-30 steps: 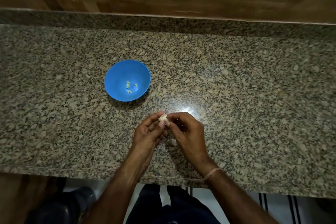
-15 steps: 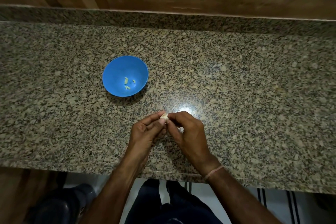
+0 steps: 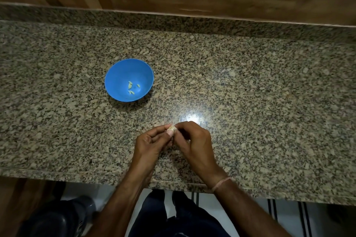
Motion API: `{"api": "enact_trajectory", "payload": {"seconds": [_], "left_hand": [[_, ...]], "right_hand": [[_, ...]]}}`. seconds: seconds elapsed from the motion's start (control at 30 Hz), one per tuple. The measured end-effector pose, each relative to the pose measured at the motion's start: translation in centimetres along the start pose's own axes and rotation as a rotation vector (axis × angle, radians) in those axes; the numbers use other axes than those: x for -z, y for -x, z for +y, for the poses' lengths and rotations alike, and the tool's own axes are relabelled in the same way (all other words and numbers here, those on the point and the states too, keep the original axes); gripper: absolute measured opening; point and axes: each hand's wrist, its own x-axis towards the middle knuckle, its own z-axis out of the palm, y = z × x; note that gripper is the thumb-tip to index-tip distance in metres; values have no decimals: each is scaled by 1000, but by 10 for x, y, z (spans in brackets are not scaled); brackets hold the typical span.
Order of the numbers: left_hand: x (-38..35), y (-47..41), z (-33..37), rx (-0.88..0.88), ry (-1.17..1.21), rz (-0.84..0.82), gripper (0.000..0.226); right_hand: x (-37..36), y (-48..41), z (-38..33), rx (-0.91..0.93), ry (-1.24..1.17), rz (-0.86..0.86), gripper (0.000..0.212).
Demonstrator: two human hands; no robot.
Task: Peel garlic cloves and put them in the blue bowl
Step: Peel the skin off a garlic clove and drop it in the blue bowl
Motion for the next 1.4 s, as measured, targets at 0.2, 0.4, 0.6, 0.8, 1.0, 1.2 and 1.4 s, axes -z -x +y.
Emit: {"api": "enact_trajectory", "payload": {"seconds": [0.2,0.4,0.6,0.8,1.0,1.2,1.4], "left_hand": [[15,-17,-7,-70,-342,176,22],[37,-55,-19,-496,-1181,218,23],[27,-16,-52,-548,-1227,366,32],[29,-2,-80,-485,-1100,172,9],[32,-6,-75,-429,-1028,159,13],[31,-6,-73,-392,-1038,166,16],[29,-6,-71,-373,-1034,168,17]], "right_hand": [[-2,2,24,-321,-243,60,5],[-2,17,48,-355,-39,-220,6],[-10,14,54,-306,59,-258,14],[-14,13,56,-293,143,-264,16],[-11,10,57,-371,100,-254,11],[-14,9,55,-371,145,-229,12],[-19,12,51,-341,219,-212,11]]}}
